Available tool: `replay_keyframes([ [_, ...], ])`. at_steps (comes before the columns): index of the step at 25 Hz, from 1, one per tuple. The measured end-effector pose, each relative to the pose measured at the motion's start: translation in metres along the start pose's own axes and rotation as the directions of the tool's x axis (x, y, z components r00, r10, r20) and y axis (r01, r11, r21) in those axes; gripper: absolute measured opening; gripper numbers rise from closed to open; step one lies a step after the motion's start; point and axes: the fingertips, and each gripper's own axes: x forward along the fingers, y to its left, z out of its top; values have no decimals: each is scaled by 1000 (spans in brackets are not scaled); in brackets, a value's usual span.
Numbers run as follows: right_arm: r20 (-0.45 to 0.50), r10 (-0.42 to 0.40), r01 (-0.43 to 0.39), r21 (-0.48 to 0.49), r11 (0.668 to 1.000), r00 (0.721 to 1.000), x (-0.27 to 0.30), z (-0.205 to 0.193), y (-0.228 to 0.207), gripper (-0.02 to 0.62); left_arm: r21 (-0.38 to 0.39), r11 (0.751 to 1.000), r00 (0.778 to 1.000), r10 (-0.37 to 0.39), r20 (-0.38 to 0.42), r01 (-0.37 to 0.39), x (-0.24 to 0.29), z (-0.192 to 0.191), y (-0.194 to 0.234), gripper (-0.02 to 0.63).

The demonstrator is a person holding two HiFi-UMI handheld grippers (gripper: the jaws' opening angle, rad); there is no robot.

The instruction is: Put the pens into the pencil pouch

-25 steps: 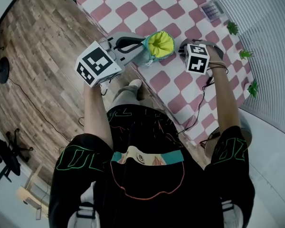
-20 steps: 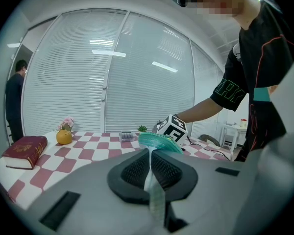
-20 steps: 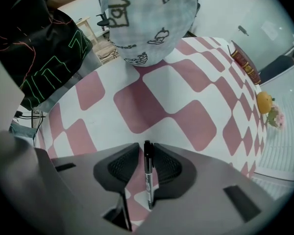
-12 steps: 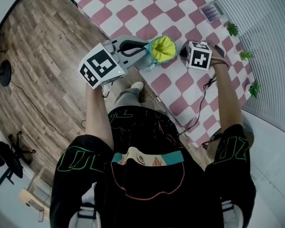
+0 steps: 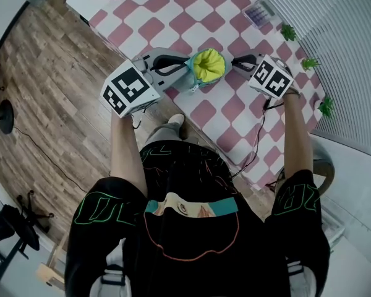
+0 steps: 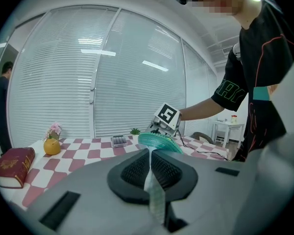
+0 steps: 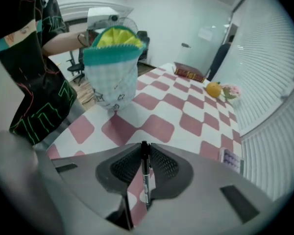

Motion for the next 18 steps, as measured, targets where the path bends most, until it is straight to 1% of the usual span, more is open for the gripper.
replay_keyframes([
  [2, 88, -49, 42, 77, 996, 995, -13, 2, -9, 61, 12, 1000, 1000, -15, 3, 15, 7, 3, 0, 8],
  [4, 165, -109, 83, 157, 984, 980, -29, 4, -17, 61, 26, 999, 999, -32, 5, 32, 15, 6, 0, 8],
  [6, 234, -172, 115, 238, 964, 957, -49, 5, -24, 61, 38, 998, 999, -49, 6, 48, 22, 10, -2, 8],
  [8, 294, -233, 137, 312, 940, 927, -68, 5, -30, 61, 45, 997, 998, -58, 6, 58, 27, 14, -4, 8],
  [10, 347, -294, 153, 379, 913, 891, -87, 5, -34, 61, 51, 996, 998, -67, 8, 67, 33, 16, -6, 8],
  [14, 438, -399, 161, 486, 859, 805, -125, 8, -38, 61, 52, 995, 996, -88, 29, 87, 44, 22, -8, 8],
  [16, 471, -447, 164, 528, 834, 760, -144, 10, -39, 61, 48, 994, 994, -100, 42, 98, 49, 24, -9, 8],
  [18, 502, -498, 164, 569, 806, 708, -164, 13, -38, 61, 56, 992, 992, -118, 40, 115, 56, 24, -11, 8],
])
